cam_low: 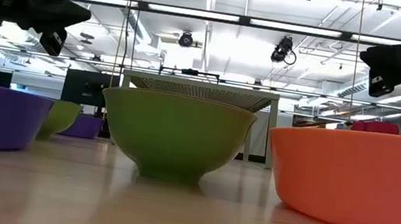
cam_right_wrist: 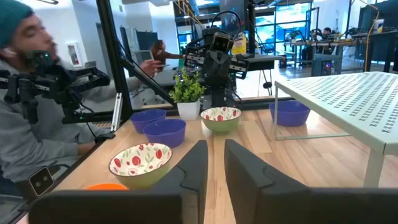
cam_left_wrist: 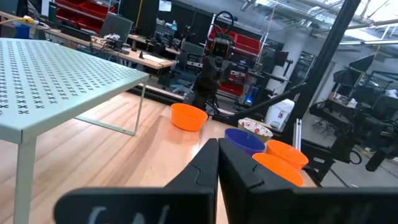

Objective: Pick & Place Mini bowls

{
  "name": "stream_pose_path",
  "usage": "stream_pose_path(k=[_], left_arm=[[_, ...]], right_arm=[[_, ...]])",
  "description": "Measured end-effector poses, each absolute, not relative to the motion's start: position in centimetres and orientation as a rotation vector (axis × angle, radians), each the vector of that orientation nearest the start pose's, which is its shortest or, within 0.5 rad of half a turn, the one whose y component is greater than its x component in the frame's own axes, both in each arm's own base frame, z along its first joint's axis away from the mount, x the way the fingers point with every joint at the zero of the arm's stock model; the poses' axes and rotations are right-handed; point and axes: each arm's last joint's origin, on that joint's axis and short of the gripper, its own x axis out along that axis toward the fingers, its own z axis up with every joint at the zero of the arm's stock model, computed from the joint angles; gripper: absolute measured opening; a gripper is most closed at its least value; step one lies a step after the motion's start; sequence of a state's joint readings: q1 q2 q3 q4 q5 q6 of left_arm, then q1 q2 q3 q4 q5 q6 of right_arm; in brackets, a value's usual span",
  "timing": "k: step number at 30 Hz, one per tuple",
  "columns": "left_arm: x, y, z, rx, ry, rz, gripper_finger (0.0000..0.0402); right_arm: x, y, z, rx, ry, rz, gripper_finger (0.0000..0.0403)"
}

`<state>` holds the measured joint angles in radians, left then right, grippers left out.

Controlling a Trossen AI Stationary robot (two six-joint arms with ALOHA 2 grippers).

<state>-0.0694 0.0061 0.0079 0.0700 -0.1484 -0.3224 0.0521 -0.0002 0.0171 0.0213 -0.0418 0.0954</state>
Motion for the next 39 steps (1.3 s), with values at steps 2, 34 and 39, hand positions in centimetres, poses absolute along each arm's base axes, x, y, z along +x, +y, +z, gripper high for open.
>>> stream_pose_path(k=[2,34,39], left_arm=[[9.7,-0.2,17.2,-0.330,-0.084,0.067,0.0014],[9.7,-0.3,17.9,-0.372,-0.148,0.055,0.0014],[9.8,-1.1,19.5,-0.284,-0.276,-0.163,0.0014]], right_arm=[[9.6,0.6,17.1,0.096,-0.034,0.096,0.0058],[9.6,0.6,17.1,0.095,-0.034,0.096,0.0058],[9.6,0.6,17.1,0.095,-0.034,0.095,0.0058]])
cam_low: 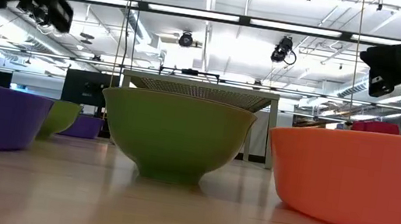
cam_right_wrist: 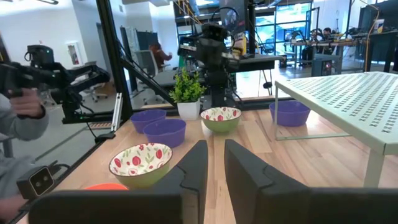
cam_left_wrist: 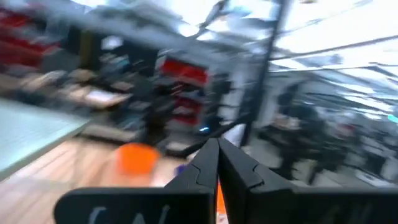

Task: Pick & Place Mini bowls
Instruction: Put the white patterned bowl on the shelf

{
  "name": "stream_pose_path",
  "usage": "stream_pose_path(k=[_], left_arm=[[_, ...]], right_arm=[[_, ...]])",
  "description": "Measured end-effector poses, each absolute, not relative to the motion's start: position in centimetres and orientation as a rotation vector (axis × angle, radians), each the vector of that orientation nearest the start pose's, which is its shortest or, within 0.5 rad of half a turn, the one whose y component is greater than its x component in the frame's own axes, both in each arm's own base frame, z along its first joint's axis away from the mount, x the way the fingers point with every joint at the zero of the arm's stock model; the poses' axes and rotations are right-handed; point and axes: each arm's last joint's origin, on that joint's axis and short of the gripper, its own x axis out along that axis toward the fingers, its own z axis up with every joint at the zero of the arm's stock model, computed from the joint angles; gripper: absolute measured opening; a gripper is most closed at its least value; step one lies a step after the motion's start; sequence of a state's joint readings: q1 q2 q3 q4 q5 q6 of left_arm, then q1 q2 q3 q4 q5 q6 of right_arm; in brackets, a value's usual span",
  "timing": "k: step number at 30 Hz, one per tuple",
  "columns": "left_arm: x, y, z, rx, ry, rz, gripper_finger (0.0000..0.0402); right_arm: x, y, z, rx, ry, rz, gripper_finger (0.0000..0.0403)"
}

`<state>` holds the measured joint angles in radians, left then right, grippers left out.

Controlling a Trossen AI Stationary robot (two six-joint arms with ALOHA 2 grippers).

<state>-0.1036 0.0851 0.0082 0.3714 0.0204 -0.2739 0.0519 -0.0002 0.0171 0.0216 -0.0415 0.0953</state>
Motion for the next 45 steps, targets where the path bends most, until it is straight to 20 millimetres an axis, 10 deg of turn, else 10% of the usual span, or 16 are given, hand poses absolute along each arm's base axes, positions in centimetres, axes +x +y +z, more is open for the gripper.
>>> stream_pose_path(k=[10,21,34,45], left_arm=[[12.7,-3.9,20.6,-0.121,-0.052,-0.263,0.0013],[20.6,-10.6,21.7,0.008,0.376,-0.295,0.0017],[29.9,-17.9,19.7,0.175,0.735,-0.345,0.0181],[33.8,-20.1,18.3,0.324,0.924,-0.356,0.0165]], right_arm=[[9.6,0.6,17.1,0.096,-0.034,0.095,0.0058],[9.6,0.6,17.1,0.095,-0.034,0.095,0.0058],[9.6,0.6,17.1,0.096,-0.035,0.095,0.0058],[9.6,0.6,17.1,0.096,-0.034,0.095,0.0058]])
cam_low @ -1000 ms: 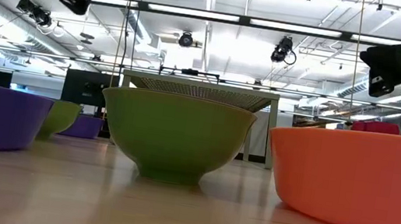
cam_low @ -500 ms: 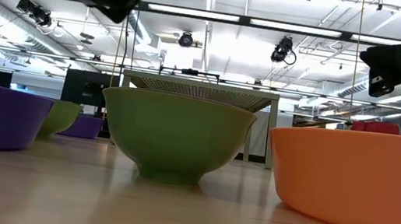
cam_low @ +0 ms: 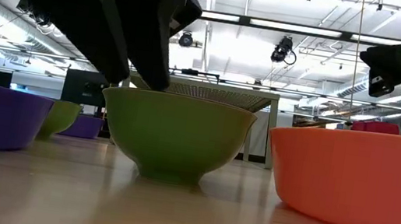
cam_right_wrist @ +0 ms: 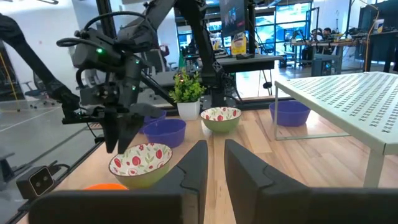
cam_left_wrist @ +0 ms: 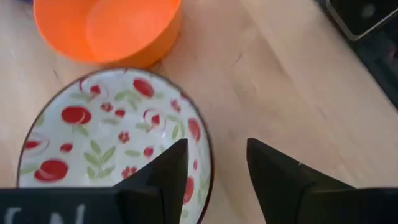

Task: Pick & Place Mini bowls
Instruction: Put the white patterned bowl on the shelf

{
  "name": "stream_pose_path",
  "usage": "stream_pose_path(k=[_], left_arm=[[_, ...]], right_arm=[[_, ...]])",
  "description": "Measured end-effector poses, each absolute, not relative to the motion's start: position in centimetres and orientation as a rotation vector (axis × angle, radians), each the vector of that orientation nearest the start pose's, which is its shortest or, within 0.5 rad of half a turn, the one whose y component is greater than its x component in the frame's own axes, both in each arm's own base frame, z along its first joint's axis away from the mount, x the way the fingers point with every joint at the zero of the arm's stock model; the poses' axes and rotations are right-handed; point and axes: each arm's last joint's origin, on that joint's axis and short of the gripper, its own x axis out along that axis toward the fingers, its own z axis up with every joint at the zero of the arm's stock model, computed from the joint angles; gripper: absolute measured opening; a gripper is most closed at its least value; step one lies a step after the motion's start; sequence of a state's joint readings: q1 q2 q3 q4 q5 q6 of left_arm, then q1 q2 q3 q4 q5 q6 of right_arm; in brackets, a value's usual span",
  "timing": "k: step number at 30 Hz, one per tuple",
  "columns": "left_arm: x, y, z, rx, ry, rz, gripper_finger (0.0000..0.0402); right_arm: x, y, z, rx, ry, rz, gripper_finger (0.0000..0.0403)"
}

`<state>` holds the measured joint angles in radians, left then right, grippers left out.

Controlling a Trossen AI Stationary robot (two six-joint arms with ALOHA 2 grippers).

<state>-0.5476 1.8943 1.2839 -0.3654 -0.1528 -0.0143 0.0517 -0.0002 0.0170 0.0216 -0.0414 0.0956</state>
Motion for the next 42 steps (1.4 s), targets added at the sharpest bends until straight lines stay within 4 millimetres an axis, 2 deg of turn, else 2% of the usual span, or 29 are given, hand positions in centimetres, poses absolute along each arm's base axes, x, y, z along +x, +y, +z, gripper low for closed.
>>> stream_pose_path(k=[8,14,18,24,28,33,39,42], left_arm=[[33.7,-19.9,18.0,0.350,0.947,-0.324,0.0112],[33.7,-19.7,17.9,0.373,0.957,-0.291,0.0094],[33.6,-19.6,17.9,0.386,0.962,-0.273,0.0100],[33.7,-19.7,17.0,0.395,0.982,-0.271,0.0140],[33.7,-19.7,16.6,0.398,1.001,-0.276,0.0148],[33.8,-19.8,16.6,0.393,0.992,-0.276,0.0110],[33.9,-19.8,16.8,0.402,0.978,-0.266,0.0023],[33.7,-19.8,17.4,0.392,0.966,-0.265,0.0014]], right_arm=[[9.6,0.6,17.2,0.095,-0.035,0.095,0.0058],[9.6,0.6,17.2,0.096,-0.035,0.095,0.0058],[9.6,0.6,17.1,0.095,-0.035,0.096,0.0058],[9.6,0.6,17.2,0.096,-0.035,0.095,0.0058],[9.6,0.6,17.2,0.095,-0.035,0.096,0.0058],[9.6,0.6,17.2,0.095,-0.035,0.095,0.0058],[9.6,0.6,17.1,0.096,-0.035,0.095,0.0058],[9.6,0.6,17.2,0.096,-0.035,0.095,0.0058]])
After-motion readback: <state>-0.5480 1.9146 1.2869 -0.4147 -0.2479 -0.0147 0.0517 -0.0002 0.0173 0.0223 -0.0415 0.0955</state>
